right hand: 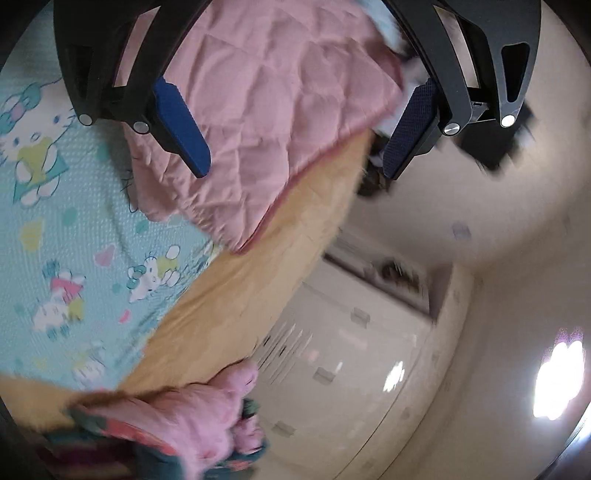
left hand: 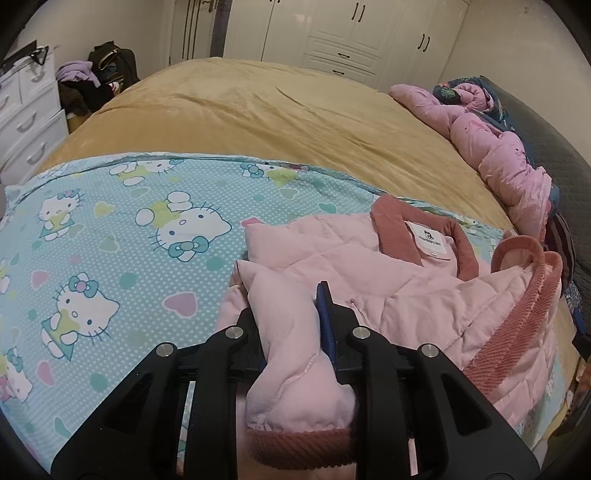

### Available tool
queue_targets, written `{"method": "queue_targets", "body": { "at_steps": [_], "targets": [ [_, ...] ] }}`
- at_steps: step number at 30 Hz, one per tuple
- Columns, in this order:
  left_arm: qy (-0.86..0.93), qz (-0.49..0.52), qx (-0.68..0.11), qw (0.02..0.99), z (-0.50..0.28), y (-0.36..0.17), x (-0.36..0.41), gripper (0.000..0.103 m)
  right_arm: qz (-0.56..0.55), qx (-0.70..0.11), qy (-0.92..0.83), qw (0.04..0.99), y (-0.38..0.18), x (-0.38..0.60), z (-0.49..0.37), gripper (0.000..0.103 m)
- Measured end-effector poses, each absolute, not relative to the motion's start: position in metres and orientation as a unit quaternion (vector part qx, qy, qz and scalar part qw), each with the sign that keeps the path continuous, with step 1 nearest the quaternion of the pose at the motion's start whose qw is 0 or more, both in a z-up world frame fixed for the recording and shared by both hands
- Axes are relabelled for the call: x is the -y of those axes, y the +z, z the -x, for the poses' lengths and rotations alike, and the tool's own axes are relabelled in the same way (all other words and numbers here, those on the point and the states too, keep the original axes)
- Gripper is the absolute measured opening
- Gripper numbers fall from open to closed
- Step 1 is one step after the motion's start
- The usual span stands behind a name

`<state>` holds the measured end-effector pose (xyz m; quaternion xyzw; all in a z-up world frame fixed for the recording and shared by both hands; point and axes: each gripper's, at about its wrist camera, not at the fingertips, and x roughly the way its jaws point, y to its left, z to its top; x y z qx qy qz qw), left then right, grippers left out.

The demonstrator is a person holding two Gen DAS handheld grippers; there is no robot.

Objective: Fold large clothes

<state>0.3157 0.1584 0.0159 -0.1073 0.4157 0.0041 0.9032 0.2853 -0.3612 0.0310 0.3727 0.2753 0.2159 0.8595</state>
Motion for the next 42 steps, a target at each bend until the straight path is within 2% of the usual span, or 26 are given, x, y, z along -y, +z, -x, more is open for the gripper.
{"method": "queue_targets", "body": {
  "at_steps": [5, 7, 11, 18, 25, 27, 30, 38, 42],
  "targets": [
    [0.005, 0.110, -0.413, 0.904, -0.313, 0.019, -0.158, 0.017, -0.231, -0.343, 0.259, 0.873, 0.020, 0.288, -0.281, 0.094],
    [0.003, 0.116, -0.410, 0.905, -0.310, 0.022, -0.157, 0.027, -0.239, -0.366, 0.284, 0.853, 0.004, 0.269, -0.282, 0.094],
    [-0.006, 0.136, -0.393, 0.909, -0.300, 0.030, -0.151, 0.072, -0.183, -0.396, 0.254, 0.863, -0.016, 0.238, -0.283, 0.094],
    [-0.012, 0.111, -0.337, 0.935, -0.276, 0.070, -0.134, 0.093, -0.144, -0.416, 0.238, 0.866, -0.021, 0.223, -0.291, 0.099],
    [0.013, 0.029, -0.291, 0.956, -0.255, 0.090, -0.119, 0.094, -0.146, -0.399, 0.253, 0.869, -0.009, 0.235, -0.284, 0.098],
    [0.031, -0.010, -0.310, 0.950, -0.260, 0.075, -0.119, 0.094, -0.149, -0.370, 0.243, 0.884, 0.001, 0.253, -0.279, 0.098],
    [0.036, -0.016, -0.339, 0.940, -0.266, 0.049, -0.129, 0.094, -0.136, -0.338, 0.206, 0.908, 0.015, 0.280, -0.279, 0.098],
    [0.013, -0.005, -0.444, 0.896, -0.316, -0.008, -0.144, 0.094, -0.103, -0.382, 0.108, 0.912, 0.002, 0.326, -0.330, 0.098],
    [0.002, -0.005, -0.444, 0.896, -0.336, -0.014, -0.138, 0.094, -0.085, -0.404, 0.092, 0.906, -0.016, 0.323, -0.351, 0.097]
  ]
}}
